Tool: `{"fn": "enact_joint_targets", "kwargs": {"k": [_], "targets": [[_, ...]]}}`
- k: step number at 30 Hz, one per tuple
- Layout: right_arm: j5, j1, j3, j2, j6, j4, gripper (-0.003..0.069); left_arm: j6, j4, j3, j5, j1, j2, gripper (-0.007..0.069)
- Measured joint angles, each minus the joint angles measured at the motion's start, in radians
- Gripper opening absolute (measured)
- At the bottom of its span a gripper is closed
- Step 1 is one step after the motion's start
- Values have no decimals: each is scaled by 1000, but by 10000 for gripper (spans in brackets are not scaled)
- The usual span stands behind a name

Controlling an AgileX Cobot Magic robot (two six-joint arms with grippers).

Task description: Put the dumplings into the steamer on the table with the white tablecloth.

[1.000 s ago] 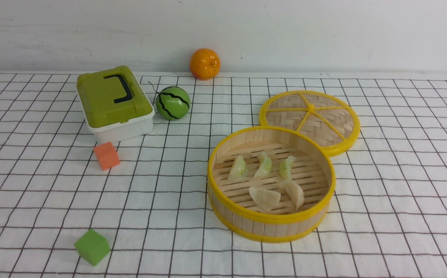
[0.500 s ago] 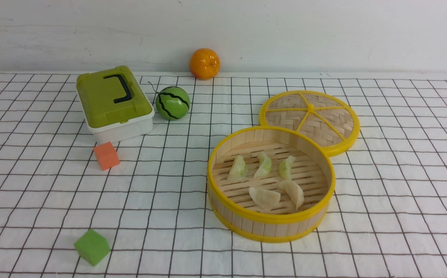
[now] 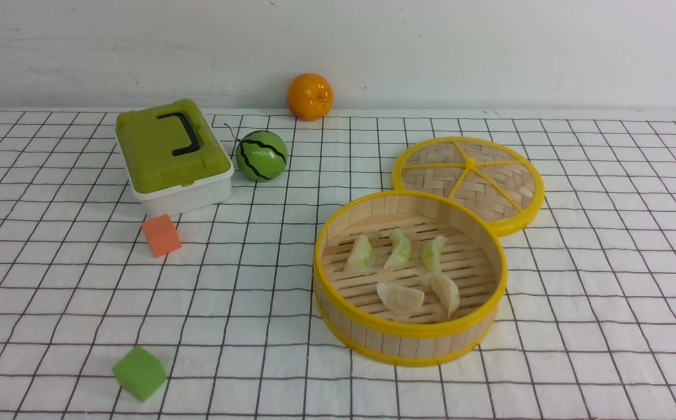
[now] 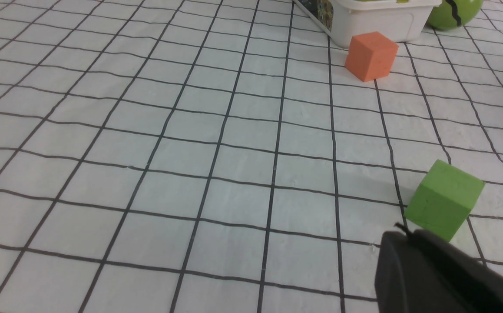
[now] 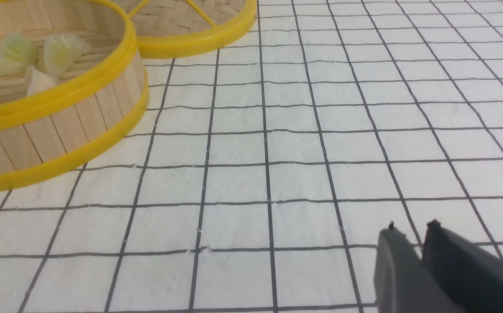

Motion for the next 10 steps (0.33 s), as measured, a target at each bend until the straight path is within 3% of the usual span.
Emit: {"fn": "enact_joint_targets", "kwargs": {"k": [10], "targets": [[0, 0, 0, 0, 0, 0, 114, 0, 0, 0, 0, 0, 0, -8]]}}
